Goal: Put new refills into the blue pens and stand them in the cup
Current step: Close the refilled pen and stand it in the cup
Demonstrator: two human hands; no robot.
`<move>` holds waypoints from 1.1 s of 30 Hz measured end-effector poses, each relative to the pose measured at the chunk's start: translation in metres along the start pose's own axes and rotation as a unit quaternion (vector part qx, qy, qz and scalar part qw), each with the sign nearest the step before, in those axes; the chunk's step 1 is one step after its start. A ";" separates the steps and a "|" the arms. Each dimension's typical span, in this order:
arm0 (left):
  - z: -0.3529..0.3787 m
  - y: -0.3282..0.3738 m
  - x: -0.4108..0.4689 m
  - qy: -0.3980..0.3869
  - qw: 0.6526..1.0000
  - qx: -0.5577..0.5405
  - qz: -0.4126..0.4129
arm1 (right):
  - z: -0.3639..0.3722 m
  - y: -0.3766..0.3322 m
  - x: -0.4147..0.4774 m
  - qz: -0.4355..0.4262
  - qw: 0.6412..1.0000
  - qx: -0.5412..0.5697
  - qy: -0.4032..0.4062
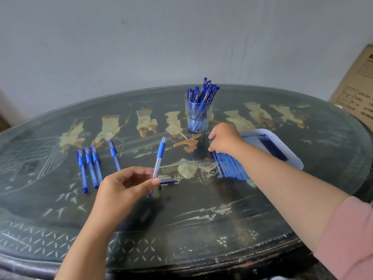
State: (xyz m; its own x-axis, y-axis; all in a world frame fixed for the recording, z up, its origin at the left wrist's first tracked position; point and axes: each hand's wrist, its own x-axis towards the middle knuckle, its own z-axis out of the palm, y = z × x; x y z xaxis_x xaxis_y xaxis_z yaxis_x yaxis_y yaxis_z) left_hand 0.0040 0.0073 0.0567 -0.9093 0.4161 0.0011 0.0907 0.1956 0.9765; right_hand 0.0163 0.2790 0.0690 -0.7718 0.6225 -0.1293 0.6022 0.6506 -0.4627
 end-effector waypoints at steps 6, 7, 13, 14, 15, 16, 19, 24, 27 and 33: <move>0.000 -0.001 0.000 0.004 1.000 0.002 -0.001 | -0.004 0.003 -0.002 -0.014 1.000 -0.014 -0.001; 0.000 -0.001 0.000 0.003 1.000 0.004 -0.001 | -0.004 0.003 -0.002 -0.017 1.000 -0.014 -0.001; 0.000 -0.002 0.000 0.000 1.000 0.008 0.000 | -0.003 0.004 -0.002 -0.025 1.000 -0.013 0.005; -0.001 -0.002 0.000 0.000 1.000 0.007 -0.001 | -0.003 0.004 -0.002 -0.026 1.000 -0.013 0.005; -0.001 -0.002 0.000 0.000 1.000 0.006 -0.002 | -0.003 0.004 -0.002 -0.026 1.000 -0.013 0.005; -0.001 -0.002 0.000 0.001 1.000 0.005 -0.003 | -0.003 0.004 -0.002 -0.026 1.000 -0.012 0.006; -0.001 -0.001 0.000 -0.002 1.000 0.005 -0.002 | -0.001 0.004 -0.002 -0.023 1.000 -0.008 0.010; -0.001 0.001 -0.001 -0.001 1.000 0.010 -0.002 | -0.001 0.003 -0.003 -0.025 1.000 0.001 0.006; -0.001 0.001 -0.001 -0.001 1.000 0.011 -0.004 | 0.001 0.003 -0.002 -0.024 1.000 0.001 0.010; -0.002 0.000 -0.001 0.003 1.000 0.022 -0.004 | 0.003 0.006 0.000 -0.014 1.000 -0.001 0.020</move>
State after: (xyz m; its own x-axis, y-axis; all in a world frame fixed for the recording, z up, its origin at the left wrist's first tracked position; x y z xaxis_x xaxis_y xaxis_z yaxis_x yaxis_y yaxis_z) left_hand 0.0044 0.0053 0.0568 -0.9127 0.4085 -0.0041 0.1017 0.2368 0.9662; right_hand 0.0191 0.2813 0.0640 -0.7795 0.6213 -0.0805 0.5810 0.6688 -0.4639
